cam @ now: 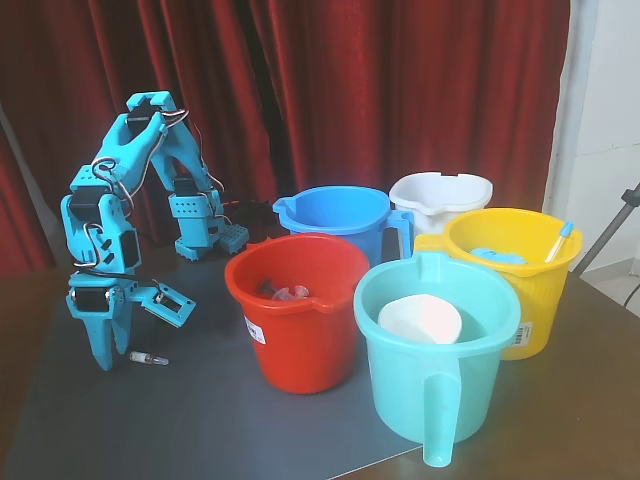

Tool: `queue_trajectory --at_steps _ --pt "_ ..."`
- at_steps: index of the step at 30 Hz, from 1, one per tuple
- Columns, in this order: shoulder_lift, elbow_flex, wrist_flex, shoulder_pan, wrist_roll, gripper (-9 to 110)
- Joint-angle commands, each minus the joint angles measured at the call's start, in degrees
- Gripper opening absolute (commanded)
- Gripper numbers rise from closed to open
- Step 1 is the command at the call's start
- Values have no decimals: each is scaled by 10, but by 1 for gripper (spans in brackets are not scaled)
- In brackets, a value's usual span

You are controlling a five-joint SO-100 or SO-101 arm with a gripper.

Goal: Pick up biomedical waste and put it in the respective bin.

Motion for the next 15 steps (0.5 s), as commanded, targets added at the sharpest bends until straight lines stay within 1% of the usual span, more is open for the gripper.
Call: queue_trajectory --at_steps 1,6,15 --pt "15 -2 1 -19 4 13" --pt "15 -2 0 -58 56 14" --pt "8 -2 -3 -56 58 13"
